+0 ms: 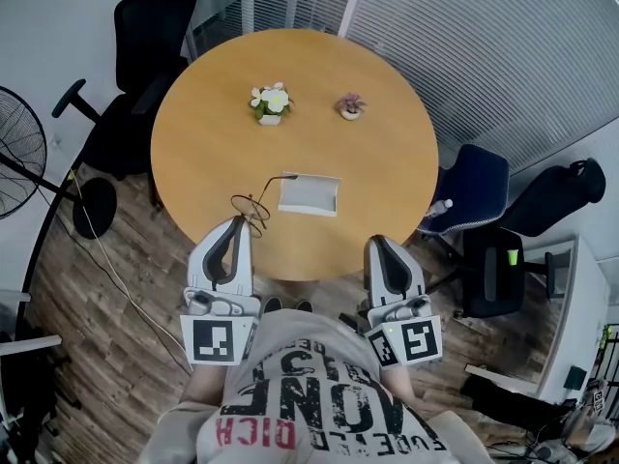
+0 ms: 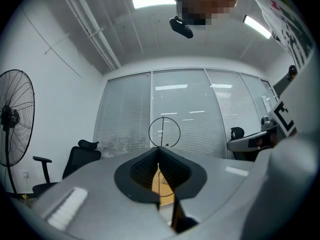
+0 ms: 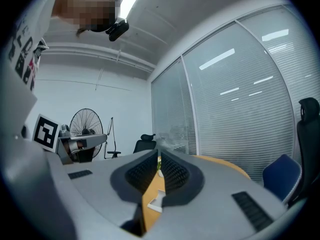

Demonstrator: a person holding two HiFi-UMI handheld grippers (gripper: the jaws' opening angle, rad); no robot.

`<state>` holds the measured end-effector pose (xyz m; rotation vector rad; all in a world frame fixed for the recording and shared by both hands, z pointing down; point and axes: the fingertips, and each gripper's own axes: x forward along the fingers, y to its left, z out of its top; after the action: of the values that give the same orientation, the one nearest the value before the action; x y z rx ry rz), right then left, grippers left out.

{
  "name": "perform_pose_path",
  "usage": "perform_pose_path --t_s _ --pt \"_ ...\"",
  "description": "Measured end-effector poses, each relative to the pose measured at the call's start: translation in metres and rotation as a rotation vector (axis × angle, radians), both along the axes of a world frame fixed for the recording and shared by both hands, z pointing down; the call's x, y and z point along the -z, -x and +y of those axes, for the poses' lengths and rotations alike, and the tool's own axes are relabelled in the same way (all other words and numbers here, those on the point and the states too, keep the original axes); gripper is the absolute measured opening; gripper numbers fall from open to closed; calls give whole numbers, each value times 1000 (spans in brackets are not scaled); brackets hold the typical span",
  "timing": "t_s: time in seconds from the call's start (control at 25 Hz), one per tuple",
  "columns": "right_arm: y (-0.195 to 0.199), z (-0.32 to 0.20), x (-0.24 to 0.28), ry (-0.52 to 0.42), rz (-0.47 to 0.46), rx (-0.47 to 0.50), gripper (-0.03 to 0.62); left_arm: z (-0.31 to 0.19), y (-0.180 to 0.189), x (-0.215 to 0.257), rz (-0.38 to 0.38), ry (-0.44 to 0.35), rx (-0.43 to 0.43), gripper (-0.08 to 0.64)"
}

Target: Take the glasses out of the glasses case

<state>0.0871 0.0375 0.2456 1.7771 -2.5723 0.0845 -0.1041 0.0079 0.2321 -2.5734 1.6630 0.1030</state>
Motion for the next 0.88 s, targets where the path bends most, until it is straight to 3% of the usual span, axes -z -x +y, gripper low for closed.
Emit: perform_pose_path --t_s 0.16,0.32,0.88 --pt "-4 -2 0 -1 2 -4 29 -1 -5 -4 0 28 -9 18" --pt "-3 -2 -1 1 2 -8 29 -3 -3 2 -8 -24 -12 18" --pt "15 -6 -8 5 -8 -42 29 -13 12 -8 -21 -3 -67 18"
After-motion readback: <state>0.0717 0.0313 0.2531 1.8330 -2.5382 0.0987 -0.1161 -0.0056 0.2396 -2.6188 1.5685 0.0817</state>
